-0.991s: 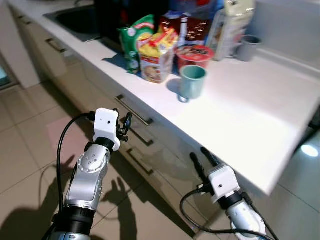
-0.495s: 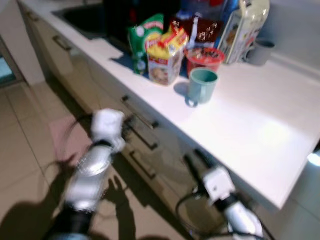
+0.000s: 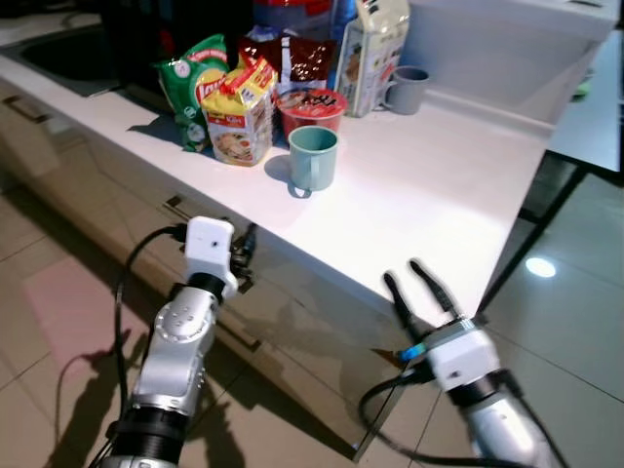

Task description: Setting the table

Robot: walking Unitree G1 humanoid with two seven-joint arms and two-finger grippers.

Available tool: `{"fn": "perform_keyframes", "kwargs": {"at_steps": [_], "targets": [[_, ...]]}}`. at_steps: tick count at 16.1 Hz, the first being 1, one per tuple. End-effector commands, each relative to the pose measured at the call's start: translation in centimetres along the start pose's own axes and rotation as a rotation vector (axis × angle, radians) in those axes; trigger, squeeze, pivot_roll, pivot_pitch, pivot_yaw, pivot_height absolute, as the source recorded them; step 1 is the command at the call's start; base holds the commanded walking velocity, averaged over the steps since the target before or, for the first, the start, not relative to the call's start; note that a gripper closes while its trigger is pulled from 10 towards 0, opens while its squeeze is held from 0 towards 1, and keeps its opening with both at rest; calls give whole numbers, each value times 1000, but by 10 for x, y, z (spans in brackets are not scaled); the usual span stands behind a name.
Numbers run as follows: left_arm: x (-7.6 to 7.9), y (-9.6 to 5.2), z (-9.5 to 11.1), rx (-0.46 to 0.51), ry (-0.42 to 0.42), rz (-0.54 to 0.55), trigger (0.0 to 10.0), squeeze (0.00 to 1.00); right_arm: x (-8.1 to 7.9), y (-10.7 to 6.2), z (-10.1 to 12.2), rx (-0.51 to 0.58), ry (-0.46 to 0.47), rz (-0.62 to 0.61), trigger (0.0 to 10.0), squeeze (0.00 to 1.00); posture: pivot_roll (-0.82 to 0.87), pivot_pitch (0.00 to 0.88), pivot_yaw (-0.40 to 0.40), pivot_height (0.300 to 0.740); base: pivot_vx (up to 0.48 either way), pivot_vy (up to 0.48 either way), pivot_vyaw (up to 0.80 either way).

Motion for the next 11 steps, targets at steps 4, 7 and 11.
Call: {"fn": "perform_keyframes", "kwargs": {"at_steps": [4,7,11], "targets": [[-1,8,10,30,26,-14,10000,0,19,-2,6,21,-24,-73,10000,0,5,0,7,740,0,0,0],[10,16,33,101,47,-104,10000,0,54,23,-37,-59,-36,-133,10000,0,2,0,10,740,0,0,0],[25,21,52,145,47,-182,10000,0,55,23,-44,-66,-26,-139,10000,0,-2,0,21,740,0,0,0]]}}
Point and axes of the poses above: a point about 5 cm out from each wrist's last joint towards the gripper, its own y axis pointing out of the wrist towards the gripper, its own z axis along the axis of the wrist's last joint, x = y × z, the point moved 5 cm from there along y, pointing out of the wrist towards the gripper, and after that the axes turned 15 degrees about y, right-handed, at the moved point
